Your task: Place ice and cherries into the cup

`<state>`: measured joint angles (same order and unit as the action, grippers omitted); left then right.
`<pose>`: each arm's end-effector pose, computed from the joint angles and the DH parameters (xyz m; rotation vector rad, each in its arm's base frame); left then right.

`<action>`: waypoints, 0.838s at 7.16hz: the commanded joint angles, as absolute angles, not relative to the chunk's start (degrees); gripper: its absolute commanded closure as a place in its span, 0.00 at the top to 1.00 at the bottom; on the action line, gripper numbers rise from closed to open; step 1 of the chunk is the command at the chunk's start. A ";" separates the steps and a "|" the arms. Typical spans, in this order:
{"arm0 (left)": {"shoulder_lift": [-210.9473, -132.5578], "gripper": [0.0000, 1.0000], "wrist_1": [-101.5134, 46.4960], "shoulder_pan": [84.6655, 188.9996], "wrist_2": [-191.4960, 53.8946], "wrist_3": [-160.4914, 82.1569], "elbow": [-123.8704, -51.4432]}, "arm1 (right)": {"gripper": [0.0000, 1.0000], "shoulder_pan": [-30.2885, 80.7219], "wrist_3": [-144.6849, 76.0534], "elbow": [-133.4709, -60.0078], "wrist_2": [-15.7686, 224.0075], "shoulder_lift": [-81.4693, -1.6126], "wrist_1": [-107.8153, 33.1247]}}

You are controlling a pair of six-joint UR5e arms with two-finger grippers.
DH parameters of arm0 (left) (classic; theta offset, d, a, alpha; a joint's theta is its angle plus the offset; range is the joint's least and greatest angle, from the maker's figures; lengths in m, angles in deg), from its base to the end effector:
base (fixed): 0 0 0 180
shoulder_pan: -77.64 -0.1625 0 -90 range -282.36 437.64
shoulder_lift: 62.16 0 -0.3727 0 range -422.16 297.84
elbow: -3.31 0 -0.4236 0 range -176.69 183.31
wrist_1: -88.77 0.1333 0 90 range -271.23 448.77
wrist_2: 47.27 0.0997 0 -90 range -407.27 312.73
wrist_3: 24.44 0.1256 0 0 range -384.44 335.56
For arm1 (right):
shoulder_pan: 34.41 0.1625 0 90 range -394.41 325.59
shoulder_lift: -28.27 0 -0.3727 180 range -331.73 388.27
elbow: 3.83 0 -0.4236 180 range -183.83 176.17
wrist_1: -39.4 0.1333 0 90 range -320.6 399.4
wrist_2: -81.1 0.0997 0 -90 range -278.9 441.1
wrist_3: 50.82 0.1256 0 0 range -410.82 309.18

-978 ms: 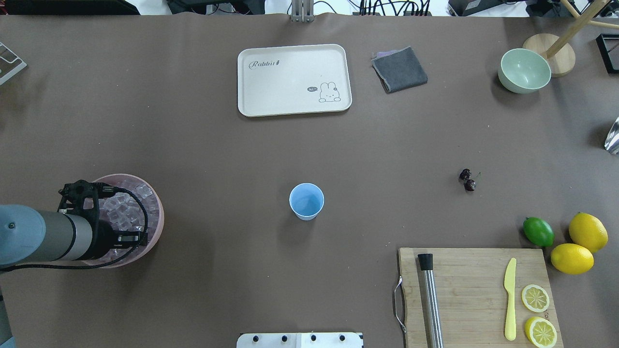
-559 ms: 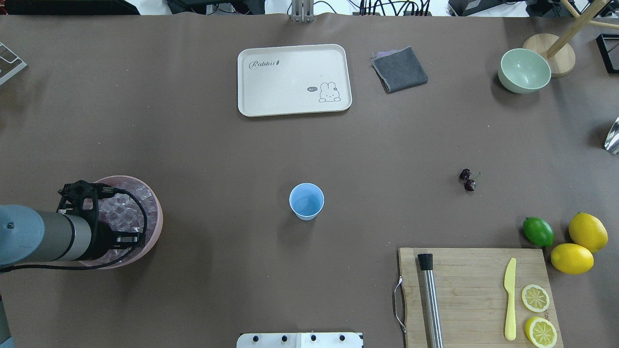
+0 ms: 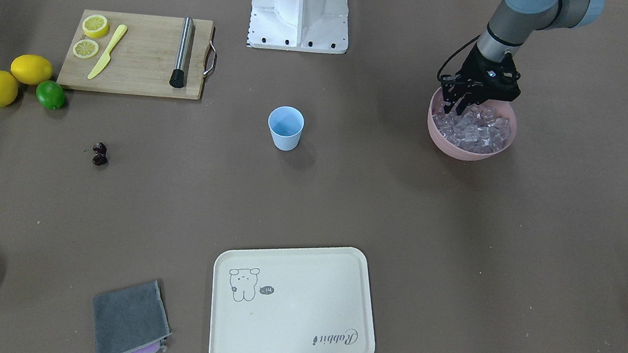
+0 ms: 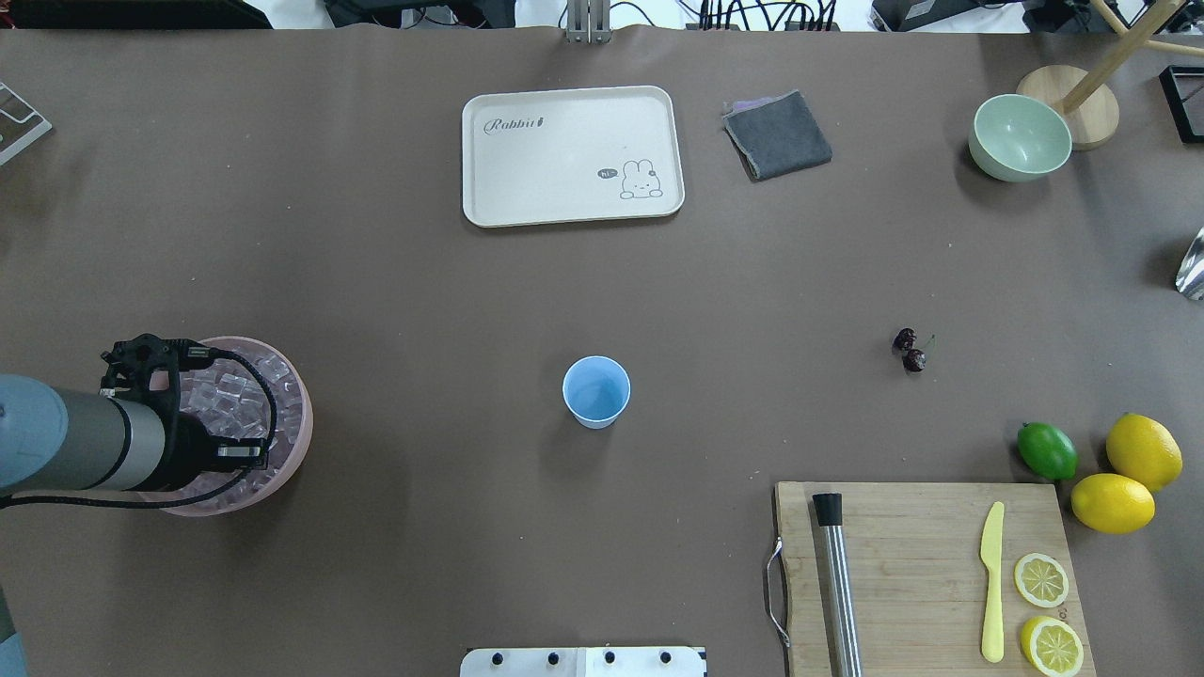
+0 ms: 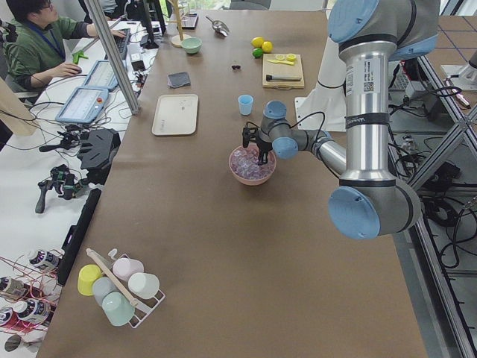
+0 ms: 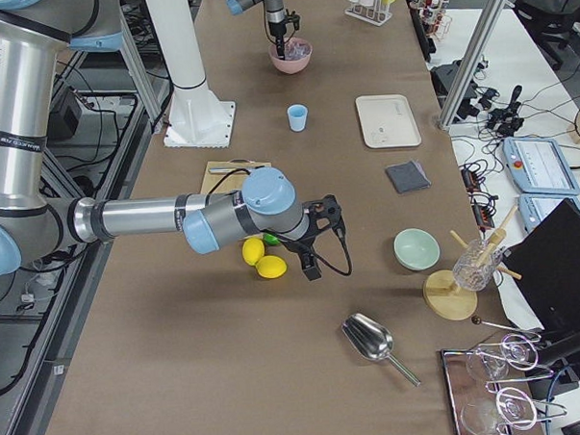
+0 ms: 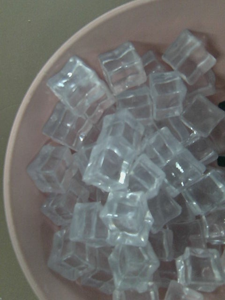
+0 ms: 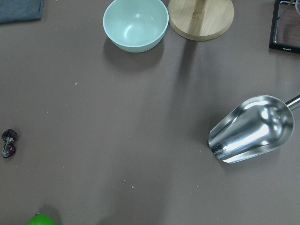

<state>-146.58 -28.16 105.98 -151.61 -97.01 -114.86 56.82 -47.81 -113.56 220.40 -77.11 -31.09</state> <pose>0.4022 -0.3331 0.3739 0.1183 0.8829 -0.0695 0.0477 -0.4469 0.5243 0.3767 -0.8529 -0.1105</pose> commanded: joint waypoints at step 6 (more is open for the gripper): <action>-148.02 0.59 -27.86 113.15 -159.07 -92.94 -115.35 | 1.00 56.82 -47.65 -113.87 220.32 -76.85 -31.17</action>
